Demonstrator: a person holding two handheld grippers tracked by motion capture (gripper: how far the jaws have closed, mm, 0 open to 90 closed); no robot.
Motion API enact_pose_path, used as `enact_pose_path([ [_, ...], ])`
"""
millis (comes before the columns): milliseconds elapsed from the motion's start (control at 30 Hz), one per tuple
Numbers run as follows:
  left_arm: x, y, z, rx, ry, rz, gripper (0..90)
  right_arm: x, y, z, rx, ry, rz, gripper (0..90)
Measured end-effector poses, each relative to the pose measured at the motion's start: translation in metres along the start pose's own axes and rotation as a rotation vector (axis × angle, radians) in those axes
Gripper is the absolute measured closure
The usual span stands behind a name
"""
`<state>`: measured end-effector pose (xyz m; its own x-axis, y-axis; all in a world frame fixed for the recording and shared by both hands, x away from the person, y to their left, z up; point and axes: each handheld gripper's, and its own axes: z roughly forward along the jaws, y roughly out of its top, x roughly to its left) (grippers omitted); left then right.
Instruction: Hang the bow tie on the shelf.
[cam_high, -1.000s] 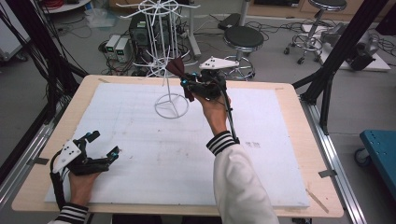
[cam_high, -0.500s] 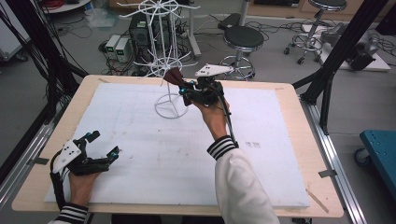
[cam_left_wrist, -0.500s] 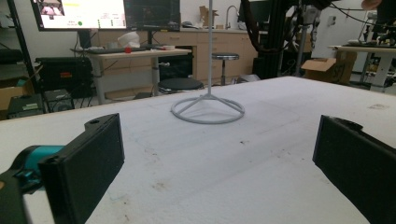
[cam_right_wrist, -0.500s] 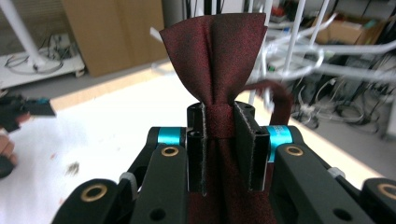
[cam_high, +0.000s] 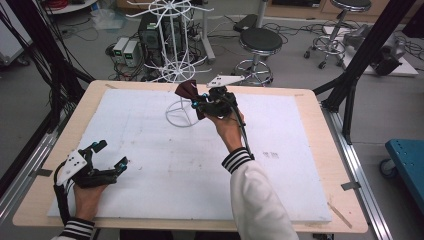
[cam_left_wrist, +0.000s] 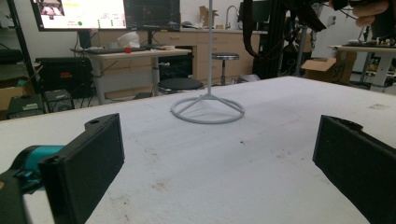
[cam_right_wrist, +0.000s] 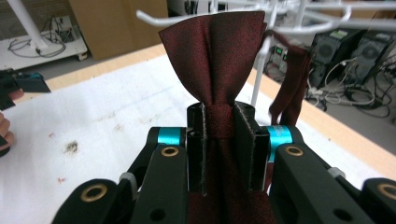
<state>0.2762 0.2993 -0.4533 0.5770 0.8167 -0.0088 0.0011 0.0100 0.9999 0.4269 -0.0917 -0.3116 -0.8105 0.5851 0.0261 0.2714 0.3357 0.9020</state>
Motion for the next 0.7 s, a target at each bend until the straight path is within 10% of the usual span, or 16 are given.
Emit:
enact_pose_path([
  [700,0.0,0.0,0.0,-0.002,0.002,-0.007,2.4,-0.012,-0.014,0.005,0.049,0.031,0.025,65.0],
])
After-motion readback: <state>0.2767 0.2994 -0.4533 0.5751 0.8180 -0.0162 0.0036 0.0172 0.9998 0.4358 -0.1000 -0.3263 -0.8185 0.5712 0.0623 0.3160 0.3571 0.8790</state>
